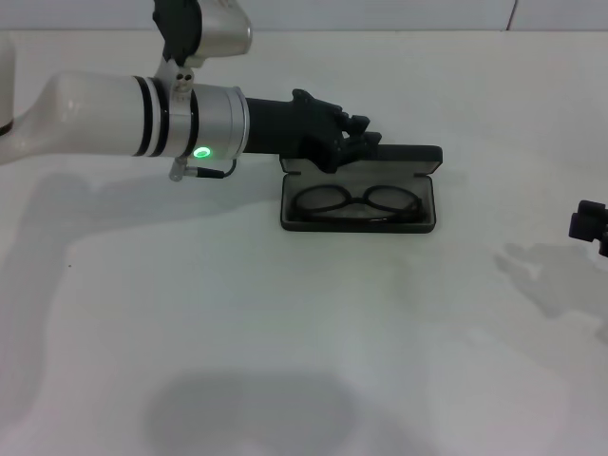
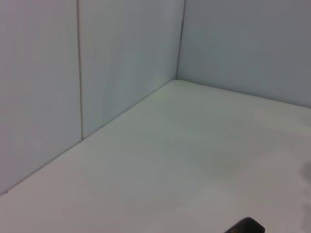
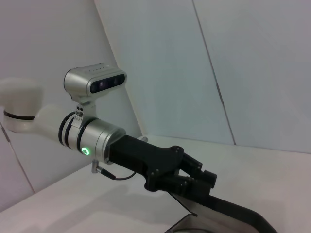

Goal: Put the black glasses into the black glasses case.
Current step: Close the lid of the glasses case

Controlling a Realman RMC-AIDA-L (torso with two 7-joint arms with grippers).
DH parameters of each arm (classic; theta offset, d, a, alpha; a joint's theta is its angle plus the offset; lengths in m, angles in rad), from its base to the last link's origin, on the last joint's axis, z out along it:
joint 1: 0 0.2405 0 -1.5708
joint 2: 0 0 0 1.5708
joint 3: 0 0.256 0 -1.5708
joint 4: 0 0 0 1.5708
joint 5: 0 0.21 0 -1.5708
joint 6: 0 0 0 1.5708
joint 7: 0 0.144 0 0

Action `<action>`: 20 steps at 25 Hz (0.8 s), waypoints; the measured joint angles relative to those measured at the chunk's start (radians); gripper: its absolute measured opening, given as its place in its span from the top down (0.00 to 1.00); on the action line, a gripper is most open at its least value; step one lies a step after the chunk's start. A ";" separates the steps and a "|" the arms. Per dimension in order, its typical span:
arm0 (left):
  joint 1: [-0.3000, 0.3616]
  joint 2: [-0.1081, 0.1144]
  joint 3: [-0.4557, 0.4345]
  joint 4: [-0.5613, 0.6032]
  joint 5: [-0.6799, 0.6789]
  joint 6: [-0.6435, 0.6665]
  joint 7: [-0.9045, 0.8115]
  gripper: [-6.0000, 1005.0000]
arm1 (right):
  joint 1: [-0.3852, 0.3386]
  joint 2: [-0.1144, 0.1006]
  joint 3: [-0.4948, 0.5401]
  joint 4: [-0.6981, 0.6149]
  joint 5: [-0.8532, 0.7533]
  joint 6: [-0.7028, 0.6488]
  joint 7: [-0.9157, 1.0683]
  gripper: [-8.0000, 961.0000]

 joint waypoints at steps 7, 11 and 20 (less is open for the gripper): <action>0.000 -0.006 0.001 0.001 0.014 0.000 0.005 0.76 | 0.003 0.000 -0.006 0.011 -0.001 0.014 -0.002 0.77; 0.000 -0.007 0.001 0.001 0.015 0.000 0.006 0.76 | 0.009 0.000 -0.008 0.024 -0.002 0.015 -0.003 0.77; 0.000 -0.006 0.050 -0.003 0.015 0.000 -0.001 0.76 | 0.017 -0.001 -0.008 0.049 -0.001 0.015 -0.012 0.76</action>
